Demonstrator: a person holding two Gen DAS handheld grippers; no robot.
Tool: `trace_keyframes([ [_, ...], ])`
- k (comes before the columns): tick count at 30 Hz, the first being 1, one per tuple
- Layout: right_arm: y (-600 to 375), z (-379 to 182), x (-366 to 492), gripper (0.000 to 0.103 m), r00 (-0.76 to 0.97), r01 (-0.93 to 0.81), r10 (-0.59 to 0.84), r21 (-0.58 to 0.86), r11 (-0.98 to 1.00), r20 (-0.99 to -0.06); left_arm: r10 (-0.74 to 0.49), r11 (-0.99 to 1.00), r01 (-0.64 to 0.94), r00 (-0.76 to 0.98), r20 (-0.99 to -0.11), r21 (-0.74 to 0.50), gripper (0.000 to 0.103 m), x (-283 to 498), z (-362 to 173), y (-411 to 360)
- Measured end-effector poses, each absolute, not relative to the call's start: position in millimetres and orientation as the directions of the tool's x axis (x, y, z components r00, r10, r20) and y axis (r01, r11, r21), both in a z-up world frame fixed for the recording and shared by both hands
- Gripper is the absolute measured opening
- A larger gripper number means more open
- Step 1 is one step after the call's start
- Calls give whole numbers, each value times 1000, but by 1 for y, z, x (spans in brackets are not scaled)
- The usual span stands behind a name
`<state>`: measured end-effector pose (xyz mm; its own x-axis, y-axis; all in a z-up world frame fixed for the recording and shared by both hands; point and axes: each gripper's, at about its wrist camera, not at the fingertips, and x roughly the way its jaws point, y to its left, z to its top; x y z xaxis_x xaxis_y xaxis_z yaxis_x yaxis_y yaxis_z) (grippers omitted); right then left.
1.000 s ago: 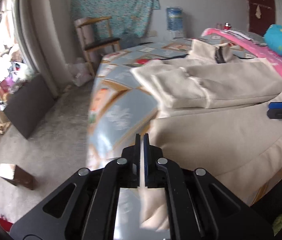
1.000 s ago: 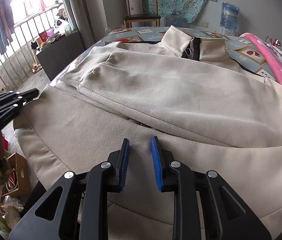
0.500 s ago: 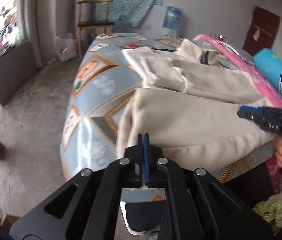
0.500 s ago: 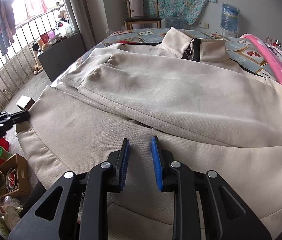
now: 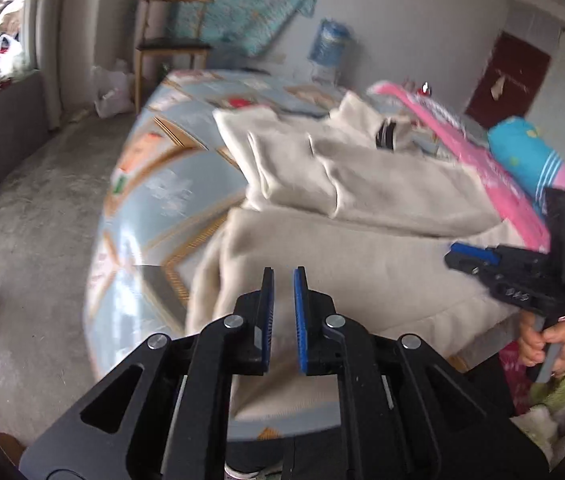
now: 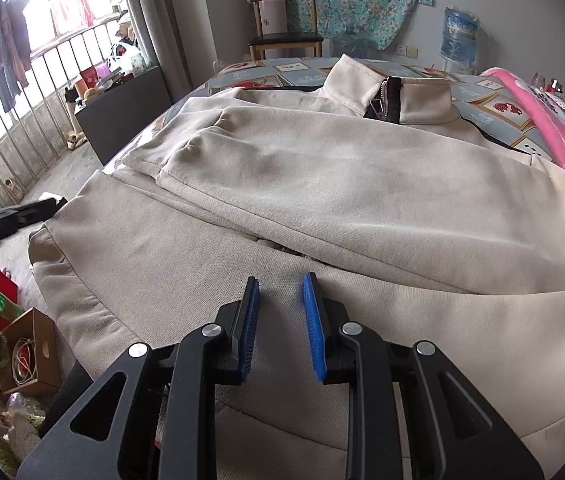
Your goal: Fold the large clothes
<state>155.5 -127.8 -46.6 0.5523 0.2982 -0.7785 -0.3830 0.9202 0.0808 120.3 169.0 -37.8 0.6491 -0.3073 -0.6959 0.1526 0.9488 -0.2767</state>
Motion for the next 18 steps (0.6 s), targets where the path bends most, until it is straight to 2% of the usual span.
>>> trace_keyframes([
  [1,-128,-47,156,23,552,-384,299,81,920,-778,-288,954,123,635,-717,-275,4,129,-49,171],
  [3,-129,-47,156,23,551,-384,303,85,919,-778,-267,953,75,662,-700,-292,2,129,-49,185],
  [4,-129,-47,156,23,552,-384,303,86,919,-777,-258,953,56,671,-696,-299,2,128,-47,193],
  [5,-129,-47,156,23,553,-384,302,85,920,-777,-189,965,-1,690,-699,-262,3,126,-42,202],
  [6,-130,-47,155,23,554,-384,304,86,919,-775,-113,976,-53,700,-705,-209,8,123,-38,207],
  [7,-130,-47,155,23,555,-385,307,88,919,-773,-91,978,-68,705,-703,-196,8,122,-35,212],
  [9,-131,-47,155,23,556,-386,310,91,918,-771,-116,965,-76,732,-672,-249,9,115,-24,220],
  [11,-132,-46,156,23,549,-387,318,103,916,-773,-180,956,-19,748,-639,-292,11,111,-14,210],
  [15,-156,-22,151,24,580,-360,332,132,924,-744,-268,957,121,718,-643,-264,12,114,-9,159],
  [18,-195,2,137,31,630,-293,314,157,943,-710,-304,952,200,696,-650,-231,12,113,-12,126],
])
